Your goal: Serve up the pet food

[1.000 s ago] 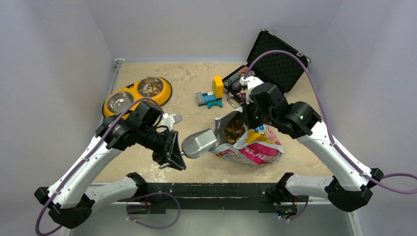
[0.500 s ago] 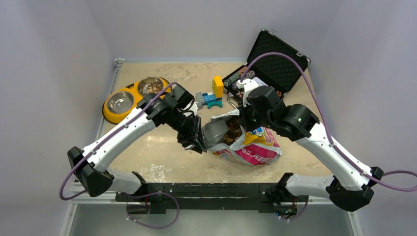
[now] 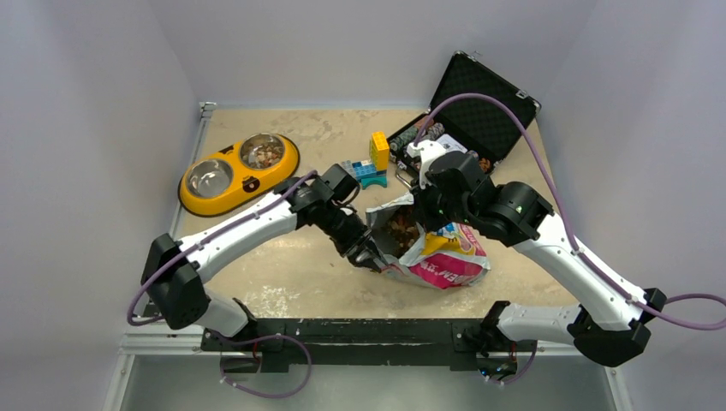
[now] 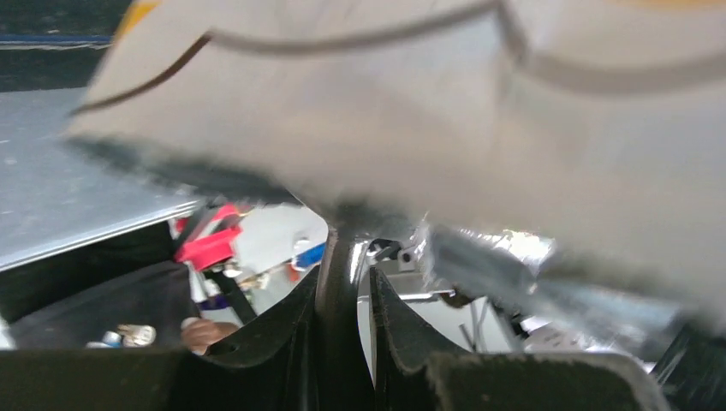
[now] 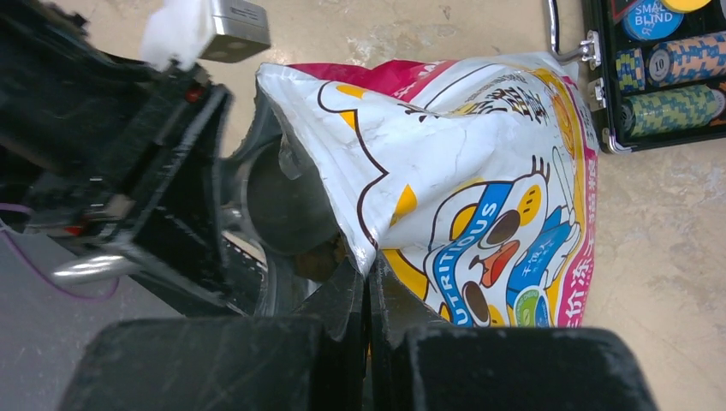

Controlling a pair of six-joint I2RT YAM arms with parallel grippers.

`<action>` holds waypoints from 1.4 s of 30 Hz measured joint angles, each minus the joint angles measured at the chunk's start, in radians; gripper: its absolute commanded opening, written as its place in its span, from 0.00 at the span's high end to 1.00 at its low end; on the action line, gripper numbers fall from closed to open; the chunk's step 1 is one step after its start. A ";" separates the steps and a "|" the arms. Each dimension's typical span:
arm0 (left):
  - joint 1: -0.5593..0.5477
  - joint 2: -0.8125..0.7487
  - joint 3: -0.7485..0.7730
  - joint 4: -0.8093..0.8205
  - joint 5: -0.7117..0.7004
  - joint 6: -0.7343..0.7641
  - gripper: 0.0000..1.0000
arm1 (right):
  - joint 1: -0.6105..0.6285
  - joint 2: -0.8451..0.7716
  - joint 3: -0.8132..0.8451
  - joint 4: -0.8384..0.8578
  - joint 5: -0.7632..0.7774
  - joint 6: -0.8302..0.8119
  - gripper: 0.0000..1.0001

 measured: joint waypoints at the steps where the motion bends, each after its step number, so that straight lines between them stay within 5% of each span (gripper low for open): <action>1: -0.010 0.015 -0.010 0.041 -0.008 -0.050 1.00 | 0.000 0.000 0.000 0.000 -0.001 0.000 1.00; 8: -0.030 0.420 0.209 0.108 0.113 -0.041 1.00 | -0.002 -0.002 0.000 0.000 0.037 -0.002 1.00; 11: -0.038 0.472 0.194 0.235 0.175 -0.023 1.00 | -0.005 -0.003 0.000 -0.031 0.068 -0.005 1.00; 22: -0.047 0.450 -0.303 1.535 0.303 -0.409 1.00 | -0.003 -0.101 -0.077 -0.034 0.095 -0.003 1.00; 27: -0.046 0.439 -0.438 1.863 0.287 -0.476 1.00 | -0.003 -0.121 -0.089 -0.018 0.099 0.000 1.00; 33: -0.043 0.306 -0.499 1.812 0.294 -0.420 1.00 | -0.003 -0.122 -0.090 -0.010 0.106 -0.001 1.00; 42: -0.031 0.078 -0.527 1.415 0.275 -0.201 1.00 | 0.010 -0.137 -0.086 0.023 0.106 0.000 1.00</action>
